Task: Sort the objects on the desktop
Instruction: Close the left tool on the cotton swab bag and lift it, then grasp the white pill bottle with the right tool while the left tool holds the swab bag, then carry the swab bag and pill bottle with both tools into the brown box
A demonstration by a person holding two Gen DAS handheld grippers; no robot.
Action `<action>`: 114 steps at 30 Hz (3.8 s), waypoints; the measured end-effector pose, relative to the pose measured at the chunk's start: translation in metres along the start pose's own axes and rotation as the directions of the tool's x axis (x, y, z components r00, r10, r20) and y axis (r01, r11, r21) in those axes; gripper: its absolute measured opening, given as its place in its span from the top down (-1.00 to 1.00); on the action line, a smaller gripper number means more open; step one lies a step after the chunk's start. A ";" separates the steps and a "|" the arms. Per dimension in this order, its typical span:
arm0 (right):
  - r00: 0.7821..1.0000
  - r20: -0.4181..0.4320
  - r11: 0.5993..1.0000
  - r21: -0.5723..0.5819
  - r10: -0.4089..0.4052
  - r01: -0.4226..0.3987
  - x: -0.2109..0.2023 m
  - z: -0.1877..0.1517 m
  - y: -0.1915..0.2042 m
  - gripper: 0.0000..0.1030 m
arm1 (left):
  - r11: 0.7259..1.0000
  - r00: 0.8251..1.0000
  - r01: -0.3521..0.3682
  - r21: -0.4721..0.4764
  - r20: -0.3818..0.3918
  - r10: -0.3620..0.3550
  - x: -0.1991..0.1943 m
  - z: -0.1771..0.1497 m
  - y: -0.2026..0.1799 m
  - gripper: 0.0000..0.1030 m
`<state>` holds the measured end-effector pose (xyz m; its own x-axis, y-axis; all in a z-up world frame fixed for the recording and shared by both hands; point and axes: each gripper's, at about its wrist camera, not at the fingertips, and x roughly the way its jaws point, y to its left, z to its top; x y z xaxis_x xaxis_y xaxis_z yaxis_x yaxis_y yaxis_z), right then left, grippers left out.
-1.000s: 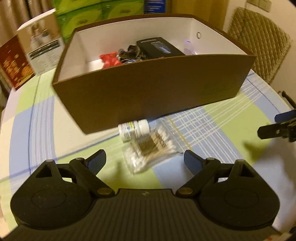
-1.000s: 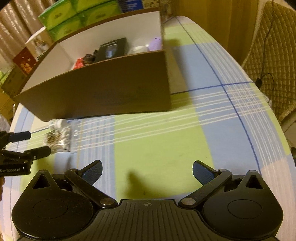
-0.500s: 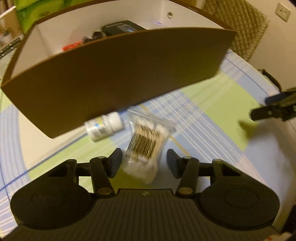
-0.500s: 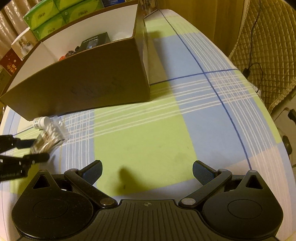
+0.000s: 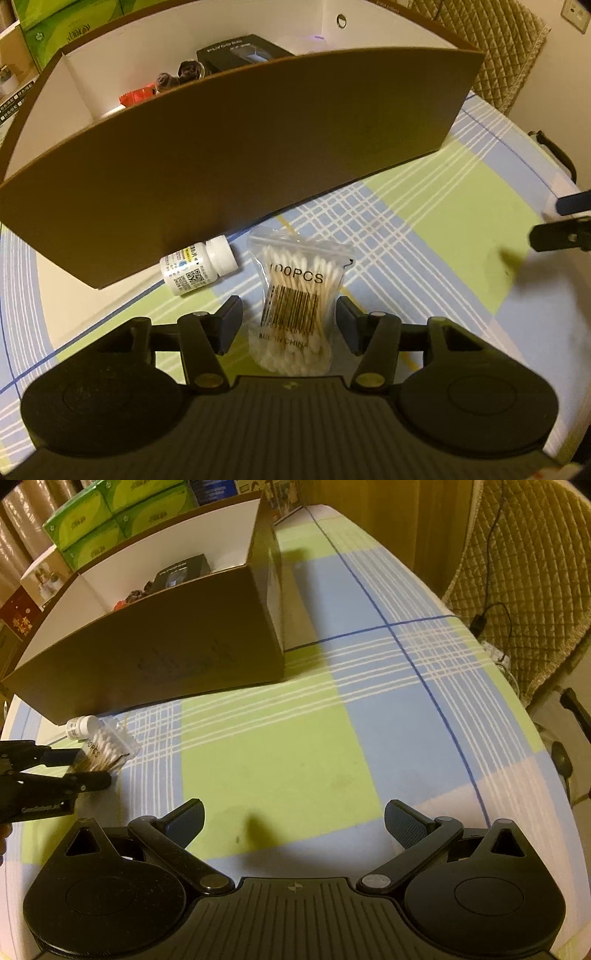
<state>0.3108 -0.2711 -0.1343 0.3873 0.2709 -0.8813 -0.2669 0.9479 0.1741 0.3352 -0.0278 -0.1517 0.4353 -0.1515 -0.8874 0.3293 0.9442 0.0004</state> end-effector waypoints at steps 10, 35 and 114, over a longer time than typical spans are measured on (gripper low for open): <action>1.000 0.003 1.000 0.022 -0.003 0.003 -0.010 -0.013 -0.004 -0.96 | 1.000 1.000 0.017 0.021 0.014 -0.017 -0.007 -0.011 -0.013 0.55; 0.970 0.005 0.944 -0.232 0.243 -0.235 0.031 -0.021 0.154 -0.96 | 0.889 0.965 -0.250 -0.383 -0.026 0.260 -0.089 -0.112 0.105 0.58; 0.935 0.172 0.915 -0.322 0.308 -0.243 -0.056 0.099 0.099 0.15 | 0.987 0.957 0.024 -0.157 0.290 0.023 -0.133 0.068 0.025 0.58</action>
<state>0.3503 -0.1753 -0.0239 0.4322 0.5747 -0.6949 -0.6220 0.7479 0.2317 0.3420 -0.0043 -0.0028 0.6668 -0.2083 -0.7155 0.2041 0.9745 -0.0935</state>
